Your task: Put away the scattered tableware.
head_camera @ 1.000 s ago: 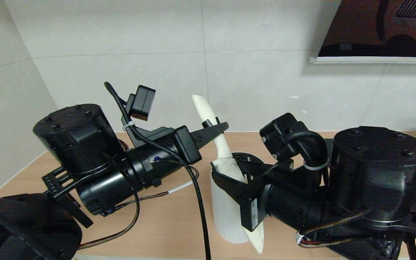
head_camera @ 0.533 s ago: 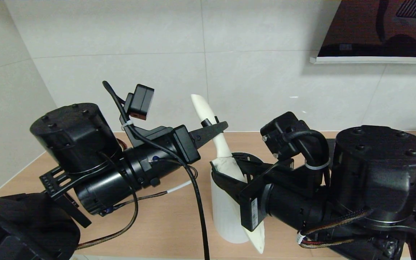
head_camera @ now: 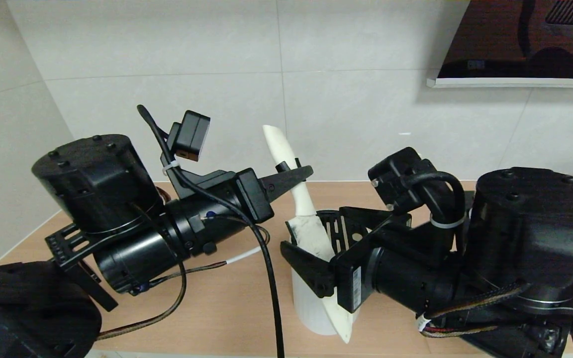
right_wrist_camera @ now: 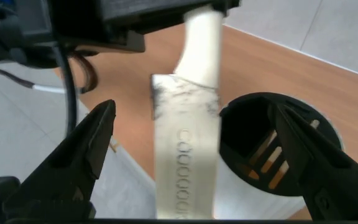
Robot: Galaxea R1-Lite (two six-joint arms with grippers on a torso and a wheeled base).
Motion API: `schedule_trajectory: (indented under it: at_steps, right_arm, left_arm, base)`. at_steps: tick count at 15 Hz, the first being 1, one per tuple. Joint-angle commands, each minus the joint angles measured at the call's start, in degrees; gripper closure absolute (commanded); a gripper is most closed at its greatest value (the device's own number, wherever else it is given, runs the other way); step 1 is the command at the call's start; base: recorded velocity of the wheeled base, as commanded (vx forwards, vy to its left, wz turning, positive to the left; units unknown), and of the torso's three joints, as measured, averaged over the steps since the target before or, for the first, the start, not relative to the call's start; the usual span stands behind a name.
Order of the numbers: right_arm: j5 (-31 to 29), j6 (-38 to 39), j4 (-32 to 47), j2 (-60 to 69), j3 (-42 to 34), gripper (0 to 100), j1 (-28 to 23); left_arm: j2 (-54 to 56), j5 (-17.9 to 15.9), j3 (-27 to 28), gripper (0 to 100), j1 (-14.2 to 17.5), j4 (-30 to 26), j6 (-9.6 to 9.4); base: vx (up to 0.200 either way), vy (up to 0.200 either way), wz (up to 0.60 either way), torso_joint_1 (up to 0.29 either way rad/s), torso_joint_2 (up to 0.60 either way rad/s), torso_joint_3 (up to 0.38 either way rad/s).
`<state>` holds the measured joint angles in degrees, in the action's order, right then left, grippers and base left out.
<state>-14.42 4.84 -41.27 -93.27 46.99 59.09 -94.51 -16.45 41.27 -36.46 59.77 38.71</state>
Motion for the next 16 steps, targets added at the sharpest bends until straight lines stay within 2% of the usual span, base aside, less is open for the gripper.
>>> schedule_trajectory:
  at_steps: [1,3,4,5,6,7,9,10,14,15,16]
  right_arm:
    - [0.01,-0.01,0.13,2.74,-0.15,0,-1.34]
    - [0.53,-0.09,0.66,5.2,0.03,0,-4.42]
    - [0.89,-0.18,0.66,6.96,0.47,0,-7.85]
    - [0.89,-0.18,0.66,6.96,0.47,0,-7.85]
    - [0.97,-0.27,0.75,8.1,1.08,0,-10.22]
    - [0.97,-0.36,0.75,8.37,1.96,0,-13.91]
    - [1.06,-0.36,0.75,8.37,2.49,0,-16.2]
    - [1.15,-0.36,0.75,8.46,2.49,0,-16.64]
    - [1.15,-0.45,0.75,8.46,2.75,0,-16.81]
    - [1.15,-0.45,0.75,8.28,2.75,0,-16.99]
    - [1.15,-0.45,0.75,8.1,2.75,0,-17.6]
  left_arm:
    - [3.28,1.15,1.98,100,0.69,-3.08,-0.38]
    - [3.99,6.51,5.32,100,0.95,-7.39,-2.14]
    - [3.63,13.46,9.36,100,0.78,-11.43,-3.9]
    - [3.63,13.46,9.36,100,0.78,-11.43,-3.9]
    - [3.11,18.2,12.26,100,-0.01,-15.03,-5.48]
    - [1.44,24.27,16.65,100,-1.51,-18.73,-8.21]
    - [-1.11,31.39,19.91,100,-4.58,-19.25,-12.95]
    - [-1.81,34.64,19.82,100,-6.6,-18.81,-17.08]
    - [-3.31,43.95,19.47,100,-13.02,-16.35,-28.77]
    - [-4.8,47.82,19.47,100,-14.6,-15.03,-31.15]
    - [-6.12,50.63,19.47,100,-14.95,-12.75,-32.11]
  base:
    - [0.0,0.0,0.0,0.0,0.0,0.0]
    - [0.0,0.0,0.0,0.0,0.0,0.0]
    - [0.0,0.0,0.0,0.0,0.0,0.0]
    - [0.0,0.0,0.0,0.0,0.0,0.0]
    - [0.0,0.0,0.0,0.0,0.0,0.0]
    - [0.0,0.0,0.0,0.0,0.0,0.0]
    - [0.0,0.0,0.0,0.0,0.0,0.0]
    - [0.0,0.0,0.0,0.0,0.0,0.0]
    - [0.0,0.0,0.0,0.0,0.0,0.0]
    - [0.0,0.0,0.0,0.0,0.0,0.0]
    - [0.0,0.0,0.0,0.0,0.0,0.0]
